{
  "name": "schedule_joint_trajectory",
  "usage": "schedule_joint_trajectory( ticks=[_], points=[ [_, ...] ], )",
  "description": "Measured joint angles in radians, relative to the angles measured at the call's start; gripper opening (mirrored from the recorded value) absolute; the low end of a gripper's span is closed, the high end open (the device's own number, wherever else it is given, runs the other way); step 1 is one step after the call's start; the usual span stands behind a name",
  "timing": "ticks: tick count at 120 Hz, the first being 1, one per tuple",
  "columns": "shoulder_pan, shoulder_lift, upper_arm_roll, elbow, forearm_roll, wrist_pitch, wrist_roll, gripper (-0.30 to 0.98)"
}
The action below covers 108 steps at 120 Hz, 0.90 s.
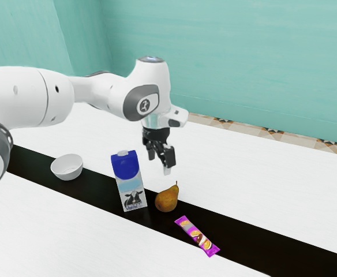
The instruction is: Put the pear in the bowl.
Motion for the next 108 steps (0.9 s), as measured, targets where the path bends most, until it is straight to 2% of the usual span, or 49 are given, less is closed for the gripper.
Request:
schedule_joint_trajectory(
  ticks=[16, 38, 53, 79, 108],
  points=[
    [0.001, 0.024, 0.000, -0.051, -0.043, 0.102, -0.055, 0.68],
    [-0.010, 0.054, 0.000, -0.094, -0.064, 0.176, -0.148, 0.68],
    [-0.012, 0.086, 0.000, -0.095, -0.071, 0.200, -0.210, 0.69],
    [-0.012, 0.114, 0.000, -0.105, -0.135, 0.217, -0.305, 0.69],
    [-0.012, 0.133, 0.000, -0.119, -0.150, 0.223, -0.386, 0.69]
  ],
)
